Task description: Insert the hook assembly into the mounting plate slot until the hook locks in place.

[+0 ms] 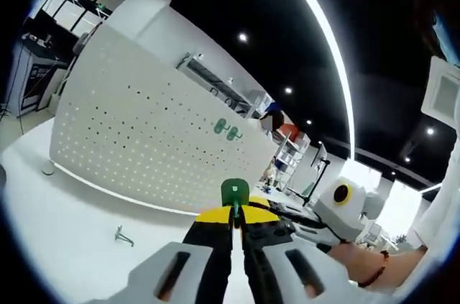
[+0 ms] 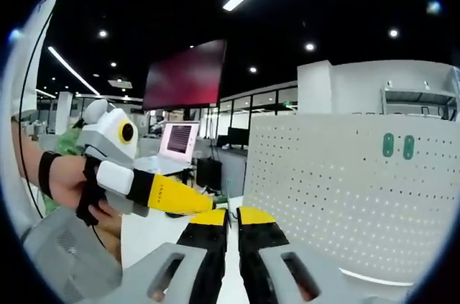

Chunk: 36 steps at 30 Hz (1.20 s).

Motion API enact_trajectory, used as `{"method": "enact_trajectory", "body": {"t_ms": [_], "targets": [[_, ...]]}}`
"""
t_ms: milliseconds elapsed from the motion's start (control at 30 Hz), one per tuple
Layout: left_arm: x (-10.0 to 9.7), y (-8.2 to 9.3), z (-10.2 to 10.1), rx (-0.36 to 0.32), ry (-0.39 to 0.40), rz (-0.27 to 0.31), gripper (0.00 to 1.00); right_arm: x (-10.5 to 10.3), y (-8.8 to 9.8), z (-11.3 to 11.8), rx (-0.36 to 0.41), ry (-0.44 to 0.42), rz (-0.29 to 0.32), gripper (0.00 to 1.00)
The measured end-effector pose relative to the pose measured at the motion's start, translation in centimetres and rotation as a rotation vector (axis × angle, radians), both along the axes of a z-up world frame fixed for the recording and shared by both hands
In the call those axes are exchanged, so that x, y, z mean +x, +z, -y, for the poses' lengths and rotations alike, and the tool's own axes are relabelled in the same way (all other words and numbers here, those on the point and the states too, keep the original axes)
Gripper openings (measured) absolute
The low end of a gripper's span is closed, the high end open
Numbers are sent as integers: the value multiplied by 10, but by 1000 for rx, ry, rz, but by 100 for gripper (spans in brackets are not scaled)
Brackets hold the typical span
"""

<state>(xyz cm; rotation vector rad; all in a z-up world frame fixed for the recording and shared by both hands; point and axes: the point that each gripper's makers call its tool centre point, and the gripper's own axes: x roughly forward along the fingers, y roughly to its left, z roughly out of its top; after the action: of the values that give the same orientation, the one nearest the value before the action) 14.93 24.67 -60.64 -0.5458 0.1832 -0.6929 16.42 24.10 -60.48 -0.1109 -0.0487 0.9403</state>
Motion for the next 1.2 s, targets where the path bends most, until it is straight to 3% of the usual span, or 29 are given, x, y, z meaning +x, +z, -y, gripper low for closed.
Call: {"method": "enact_trajectory", "body": {"t_ms": [300,667,800,1200], "targets": [[0,1,-1,12,9,19,3,2,1,-1,18,-4,-31,5],[5,4,2,10,6,16,3,4,0,8,5,-34,-16,4],[6,8,2,9,14,28,3,4,0,9,28,-29,-43,3],[7,10,0,16,27,42,2,2,1,6,36,-23,-51,4]]}}
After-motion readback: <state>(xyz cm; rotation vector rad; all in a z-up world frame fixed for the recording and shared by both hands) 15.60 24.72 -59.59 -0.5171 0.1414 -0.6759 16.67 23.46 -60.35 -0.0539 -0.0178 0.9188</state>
